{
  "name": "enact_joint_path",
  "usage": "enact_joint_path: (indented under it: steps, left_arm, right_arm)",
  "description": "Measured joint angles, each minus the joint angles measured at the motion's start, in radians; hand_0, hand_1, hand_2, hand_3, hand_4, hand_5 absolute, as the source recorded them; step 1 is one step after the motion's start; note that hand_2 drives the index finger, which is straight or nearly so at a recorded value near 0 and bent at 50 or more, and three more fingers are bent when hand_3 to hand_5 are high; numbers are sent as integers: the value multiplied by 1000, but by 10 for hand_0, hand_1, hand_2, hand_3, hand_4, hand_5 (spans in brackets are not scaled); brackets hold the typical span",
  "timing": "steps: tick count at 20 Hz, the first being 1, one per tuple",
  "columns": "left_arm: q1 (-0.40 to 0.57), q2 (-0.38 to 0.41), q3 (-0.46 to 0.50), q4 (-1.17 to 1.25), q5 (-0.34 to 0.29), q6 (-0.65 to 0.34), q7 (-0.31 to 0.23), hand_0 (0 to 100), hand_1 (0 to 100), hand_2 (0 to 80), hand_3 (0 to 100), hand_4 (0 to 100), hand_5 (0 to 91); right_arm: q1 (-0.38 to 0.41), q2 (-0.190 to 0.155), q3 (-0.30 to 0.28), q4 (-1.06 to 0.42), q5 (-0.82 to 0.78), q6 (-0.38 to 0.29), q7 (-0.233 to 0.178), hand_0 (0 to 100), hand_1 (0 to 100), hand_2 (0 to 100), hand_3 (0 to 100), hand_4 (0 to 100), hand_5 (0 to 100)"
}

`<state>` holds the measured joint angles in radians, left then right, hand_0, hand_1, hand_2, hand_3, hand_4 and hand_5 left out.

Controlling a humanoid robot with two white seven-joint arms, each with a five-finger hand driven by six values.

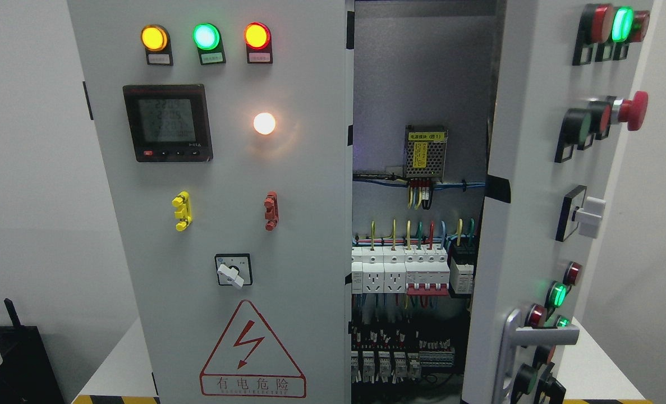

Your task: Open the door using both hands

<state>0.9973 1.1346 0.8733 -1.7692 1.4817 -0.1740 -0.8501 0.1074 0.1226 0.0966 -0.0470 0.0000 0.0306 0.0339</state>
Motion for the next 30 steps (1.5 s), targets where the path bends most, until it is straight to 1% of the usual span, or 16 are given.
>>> enact_joint_path:
  steps: [4,10,11,13,15,18,20,22,25,28,30]
  left_arm:
    - [-19,81,26,0,28,8,-11,0,0,0,0,30,0]
    - [-36,181,36,-2,63,12,-26,0,0,0,0,31,0]
    - [-47,194,33,-3,69,12,-26,0,0,0,0,31,0]
    - [-109,219,5,-4,80,12,-27,0,0,0,0,31,0]
    - [-235,240,-65,-5,86,12,-28,0,0,0,0,31,0]
    - [-526,260,-242,-5,89,31,-32,0,0,0,0,31,0]
    - [-730,262,-377,-4,81,85,-28,0,0,0,0,31,0]
    - [-939,245,-519,1,51,174,-21,0,0,0,0,31,0]
    - [-1184,190,-696,16,-27,288,-2,0,0,0,0,31,0]
    - [-1373,136,-860,28,-91,324,9,0,0,0,0,30,0]
    - [-1490,108,-975,33,-112,330,15,0,0,0,0,31,0]
  right_arm:
    - [0,0,0,0,0,0,0,106,0,0,0,0,0]
    - [0,0,0,0,0,0,0,107,0,0,0,0,0]
    - [0,0,0,0,0,0,0,106,0,0,0,0,0]
    - [0,0,0,0,0,0,0,107,0,0,0,0,0]
    - [0,0,0,0,0,0,0,106,0,0,0,0,0]
    - [0,0,0,0,0,0,0,107,0,0,0,0,0]
    - [0,0,0,0,0,0,0,106,0,0,0,0,0]
    - [0,0,0,0,0,0,0,107,0,0,0,0,0]
    - [0,0,0,0,0,0,0,107,0,0,0,0,0]
    - [0,0,0,0,0,0,0,106,0,0,0,0,0]
    - [0,0,0,0,0,0,0,106,0,0,0,0,0]
